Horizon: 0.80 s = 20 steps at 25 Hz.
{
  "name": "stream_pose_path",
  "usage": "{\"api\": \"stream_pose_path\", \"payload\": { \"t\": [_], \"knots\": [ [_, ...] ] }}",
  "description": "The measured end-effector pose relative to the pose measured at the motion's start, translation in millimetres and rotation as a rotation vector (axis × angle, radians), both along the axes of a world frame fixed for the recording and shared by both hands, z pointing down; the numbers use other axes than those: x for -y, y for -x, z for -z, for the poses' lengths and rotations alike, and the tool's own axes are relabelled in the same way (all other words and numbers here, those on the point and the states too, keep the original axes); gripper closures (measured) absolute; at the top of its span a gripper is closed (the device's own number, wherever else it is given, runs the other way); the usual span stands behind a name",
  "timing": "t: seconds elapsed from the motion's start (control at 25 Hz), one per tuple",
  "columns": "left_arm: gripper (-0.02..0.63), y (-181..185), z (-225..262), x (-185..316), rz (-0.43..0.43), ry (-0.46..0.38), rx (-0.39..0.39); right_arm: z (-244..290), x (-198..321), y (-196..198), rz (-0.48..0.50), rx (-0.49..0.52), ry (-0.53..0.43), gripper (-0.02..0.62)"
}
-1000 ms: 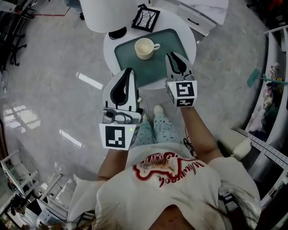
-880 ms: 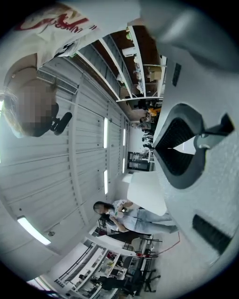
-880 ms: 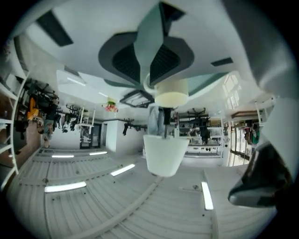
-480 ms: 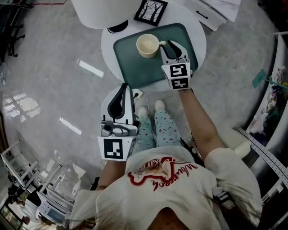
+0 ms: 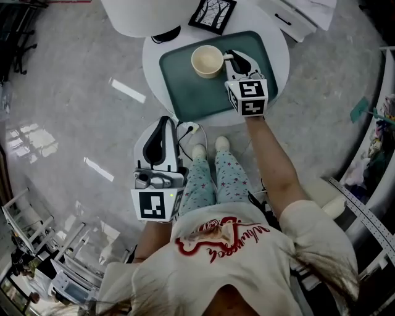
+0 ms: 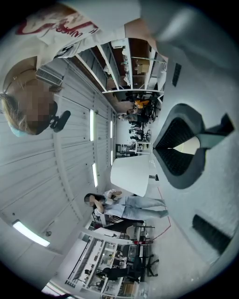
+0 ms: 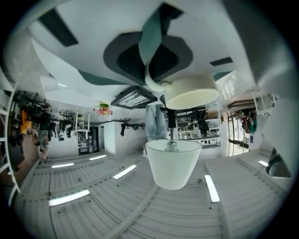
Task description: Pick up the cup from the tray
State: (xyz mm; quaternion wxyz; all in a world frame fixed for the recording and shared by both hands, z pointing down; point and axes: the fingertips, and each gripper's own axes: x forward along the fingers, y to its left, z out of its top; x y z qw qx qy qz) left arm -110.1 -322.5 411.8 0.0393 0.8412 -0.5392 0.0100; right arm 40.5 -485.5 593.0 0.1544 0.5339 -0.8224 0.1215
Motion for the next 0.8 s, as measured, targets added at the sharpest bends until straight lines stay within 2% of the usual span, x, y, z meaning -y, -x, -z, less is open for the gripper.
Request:
{"api": "stream_pose_path", "payload": {
  "t": [0.2, 0.36, 0.56, 0.8],
  "knots": [
    [0.592, 4, -2, -4, 0.025, -0.020, 0.026, 21, -15, -5, -0.059, 0.033, 0.017, 0.552],
    [0.592, 1, 23, -7, 0.031, -0.077, -0.006, 72, -40, -7, -0.072, 0.056, 0.007, 0.554],
    [0.592, -9, 62, -7, 0.027, -0.123, 0.012, 146, -76, -20, -0.069, 0.204, 0.059, 0.554],
    [0.592, -26, 84, -17, 0.014, -0.163, 0.003, 213, -102, -46, -0.033, 0.170, -0.046, 0.554]
  ]
}}
